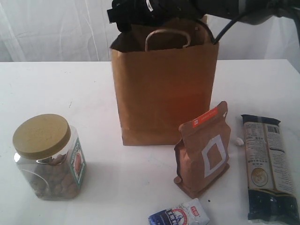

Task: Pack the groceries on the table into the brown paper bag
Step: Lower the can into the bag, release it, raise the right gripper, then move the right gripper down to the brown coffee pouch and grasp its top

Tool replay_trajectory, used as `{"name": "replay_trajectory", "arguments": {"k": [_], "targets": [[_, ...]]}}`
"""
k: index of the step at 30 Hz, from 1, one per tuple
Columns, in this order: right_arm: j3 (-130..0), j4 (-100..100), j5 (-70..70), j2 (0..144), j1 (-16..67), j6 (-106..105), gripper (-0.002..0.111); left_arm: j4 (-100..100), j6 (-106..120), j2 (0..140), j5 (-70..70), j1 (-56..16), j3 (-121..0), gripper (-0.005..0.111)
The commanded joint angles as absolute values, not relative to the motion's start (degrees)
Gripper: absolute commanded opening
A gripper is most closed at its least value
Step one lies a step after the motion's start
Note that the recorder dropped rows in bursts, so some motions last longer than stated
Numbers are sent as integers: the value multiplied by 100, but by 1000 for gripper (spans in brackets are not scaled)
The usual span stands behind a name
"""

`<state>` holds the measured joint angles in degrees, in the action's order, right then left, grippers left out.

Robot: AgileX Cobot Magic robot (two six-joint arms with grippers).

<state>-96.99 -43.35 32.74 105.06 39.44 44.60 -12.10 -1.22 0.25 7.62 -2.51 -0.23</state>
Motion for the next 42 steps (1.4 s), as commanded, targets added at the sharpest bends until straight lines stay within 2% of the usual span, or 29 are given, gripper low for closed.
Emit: {"name": "replay_trajectory", "arguments": {"k": [1, 11, 20, 22, 28, 35, 42], "targets": [[-9743, -4311, 3335, 10455, 3930, 4498, 89, -1231, -129, 0, 754, -263, 0, 0], [-9754, -4203, 3273, 10352, 3930, 4509, 89, -1231, -129, 0, 754, -263, 0, 0], [-9754, -4092, 3433, 9475, 3942, 3912, 89, -1231, -129, 0, 754, -263, 0, 0], [-9754, -3878, 3750, 9198, 3942, 3456, 89, -1231, -129, 0, 754, -263, 0, 0], [-9754, -3686, 6996, 8620, 3931, 1990, 88, -1231, -129, 0, 754, -263, 0, 0], [-9720, -1810, 6996, 8536, 3931, -52, 88, -1231, -129, 0, 754, -263, 0, 0], [-9639, -1607, 6996, 7813, 3931, -1267, 88, -1231, -129, 0, 754, -263, 0, 0]]}}
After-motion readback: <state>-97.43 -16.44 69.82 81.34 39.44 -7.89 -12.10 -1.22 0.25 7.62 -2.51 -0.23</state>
